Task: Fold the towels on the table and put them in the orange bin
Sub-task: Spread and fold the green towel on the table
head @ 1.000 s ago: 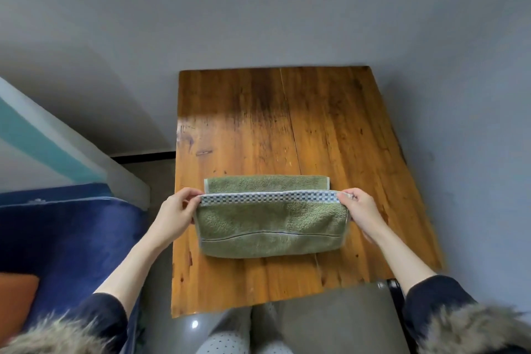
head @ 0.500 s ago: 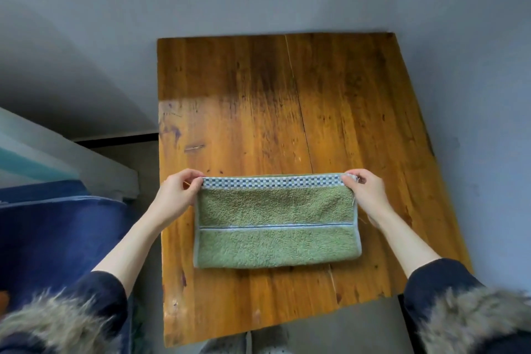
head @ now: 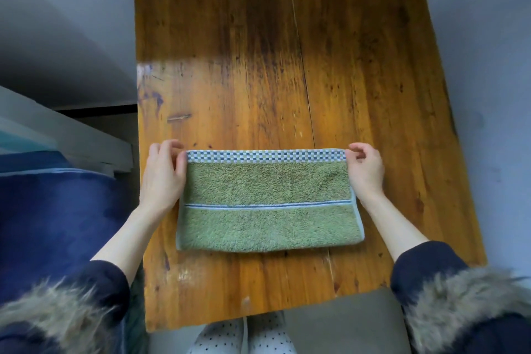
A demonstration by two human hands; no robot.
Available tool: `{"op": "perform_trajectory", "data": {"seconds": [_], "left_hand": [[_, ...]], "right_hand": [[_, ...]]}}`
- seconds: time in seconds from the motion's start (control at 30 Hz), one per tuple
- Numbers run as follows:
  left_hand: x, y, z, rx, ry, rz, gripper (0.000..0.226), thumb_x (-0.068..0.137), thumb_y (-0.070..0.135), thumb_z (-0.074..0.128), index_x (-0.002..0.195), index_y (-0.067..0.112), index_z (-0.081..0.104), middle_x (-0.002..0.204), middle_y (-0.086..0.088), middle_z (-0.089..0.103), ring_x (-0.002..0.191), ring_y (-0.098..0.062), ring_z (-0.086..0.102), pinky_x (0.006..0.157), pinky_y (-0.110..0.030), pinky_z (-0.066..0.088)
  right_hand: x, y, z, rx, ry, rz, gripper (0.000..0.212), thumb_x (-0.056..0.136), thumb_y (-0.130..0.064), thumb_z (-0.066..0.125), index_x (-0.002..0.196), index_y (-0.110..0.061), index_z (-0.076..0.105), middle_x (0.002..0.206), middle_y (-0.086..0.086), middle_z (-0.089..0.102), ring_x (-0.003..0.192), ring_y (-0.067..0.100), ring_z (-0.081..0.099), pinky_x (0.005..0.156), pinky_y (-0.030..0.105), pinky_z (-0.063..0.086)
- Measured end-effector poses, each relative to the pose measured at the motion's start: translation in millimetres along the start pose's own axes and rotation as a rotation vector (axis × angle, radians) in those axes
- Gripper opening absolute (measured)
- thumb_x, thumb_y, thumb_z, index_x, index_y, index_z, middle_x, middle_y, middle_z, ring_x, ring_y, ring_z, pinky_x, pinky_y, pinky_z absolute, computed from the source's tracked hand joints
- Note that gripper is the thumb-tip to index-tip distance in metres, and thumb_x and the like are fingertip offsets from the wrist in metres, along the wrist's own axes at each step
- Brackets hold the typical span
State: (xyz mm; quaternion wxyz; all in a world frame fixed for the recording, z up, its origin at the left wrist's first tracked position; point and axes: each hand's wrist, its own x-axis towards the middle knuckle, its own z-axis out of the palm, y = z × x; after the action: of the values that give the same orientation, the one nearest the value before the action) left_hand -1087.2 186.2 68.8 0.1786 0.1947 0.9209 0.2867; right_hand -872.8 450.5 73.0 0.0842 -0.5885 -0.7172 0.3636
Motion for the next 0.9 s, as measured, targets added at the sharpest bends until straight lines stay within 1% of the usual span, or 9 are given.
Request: {"op": "perform_trajectory", "data": {"seconds": [0.07,0.13,0.23,0.33,0.47,0.6,0.67,0.77,0.9], "left_hand": [[-10.0,5.9,4.7,0.180,0.138,0.046,0.029,0.093,0.017,0.049,0.121,0.009,0.052,0.118,-0.021,0.049,0.110,-0.039,0.046,0.091,-0.050,0.038],[-30.1,16.1,16.3,0.291,0.188,0.202,0.038,0.091,0.016,0.046,0.128,0.010,0.048,0.130,-0.022,0.045,0.122,-0.040,0.041,0.097,-0.052,0.033],[-71.5,31.6,48.7,0.379,0.055,0.397,0.049,0.090,0.028,0.040,0.138,0.018,0.041,0.147,-0.016,0.034,0.138,-0.037,0.026,0.110,-0.056,0.018],[-103.2,27.0,76.9,0.482,-0.090,0.398,0.051,0.093,0.038,0.034,0.143,0.024,0.036,0.152,-0.012,0.026,0.141,-0.034,0.020,0.112,-0.059,0.013],[-104.1,-6.9,74.3,0.579,-0.097,0.385,0.053,0.094,0.043,0.031,0.145,0.027,0.031,0.153,-0.006,0.026,0.142,-0.028,0.020,0.113,-0.055,0.016],[-91.2,-31.4,47.7,0.604,-0.078,0.314,0.056,0.094,0.044,0.027,0.146,0.024,0.029,0.155,-0.008,0.021,0.144,-0.027,0.014,0.113,-0.056,0.010],[-85.8,-29.9,38.8,0.616,-0.052,0.274,0.057,0.093,0.043,0.026,0.146,0.022,0.030,0.155,-0.009,0.020,0.144,-0.028,0.012,0.113,-0.057,0.006],[-71.6,-12.5,40.3,0.586,-0.006,0.288,0.056,0.094,0.041,0.026,0.145,0.019,0.029,0.155,-0.011,0.019,0.144,-0.030,0.010,0.113,-0.056,0.003],[-50.0,14.8,60.8,0.525,-0.029,0.326,0.057,0.094,0.040,0.023,0.146,0.017,0.029,0.155,-0.012,0.018,0.144,-0.029,0.010,0.115,-0.053,0.004]], "right_hand": [[-13.8,-1.0,0.2,-0.103,0.138,-0.155,0.028,0.095,-0.016,0.048,0.121,-0.008,0.056,0.122,0.009,0.051,0.113,0.023,0.049,0.092,0.022,0.032],[-37.5,-2.2,8.9,-0.200,0.123,-0.374,0.036,0.096,-0.015,0.044,0.130,-0.006,0.049,0.134,0.012,0.047,0.126,0.023,0.041,0.105,0.029,0.027],[-88.0,4.9,37.7,-0.388,-0.105,-0.668,0.047,0.096,-0.022,0.038,0.141,-0.011,0.037,0.149,0.009,0.034,0.141,0.023,0.025,0.116,0.047,0.015],[-119.7,28.0,60.3,-0.511,-0.227,-0.831,0.049,0.095,-0.029,0.037,0.142,-0.015,0.036,0.151,0.009,0.031,0.142,0.025,0.023,0.115,0.052,0.013],[-102.0,61.2,52.6,-0.597,-0.218,-0.810,0.053,0.095,-0.034,0.037,0.145,-0.017,0.028,0.153,0.008,0.023,0.143,0.022,0.019,0.117,0.044,0.011],[-72.6,76.4,23.7,-0.629,-0.142,-0.631,0.056,0.096,-0.040,0.028,0.147,-0.017,0.023,0.155,0.007,0.013,0.145,0.021,0.010,0.118,0.041,0.005],[-63.8,75.5,13.9,-0.629,-0.111,-0.591,0.058,0.096,-0.042,0.026,0.148,-0.017,0.017,0.156,0.007,0.007,0.145,0.021,0.004,0.118,0.041,0.002],[-52.8,61.0,14.5,-0.612,-0.069,-0.646,0.058,0.097,-0.040,0.027,0.148,-0.018,0.010,0.155,0.007,0.002,0.145,0.021,0.001,0.118,0.038,-0.004],[-34.3,39.7,29.4,-0.651,-0.091,-0.606,0.062,0.098,-0.045,0.020,0.148,-0.011,0.005,0.156,0.007,-0.003,0.145,0.019,-0.005,0.118,0.037,-0.007]]}}
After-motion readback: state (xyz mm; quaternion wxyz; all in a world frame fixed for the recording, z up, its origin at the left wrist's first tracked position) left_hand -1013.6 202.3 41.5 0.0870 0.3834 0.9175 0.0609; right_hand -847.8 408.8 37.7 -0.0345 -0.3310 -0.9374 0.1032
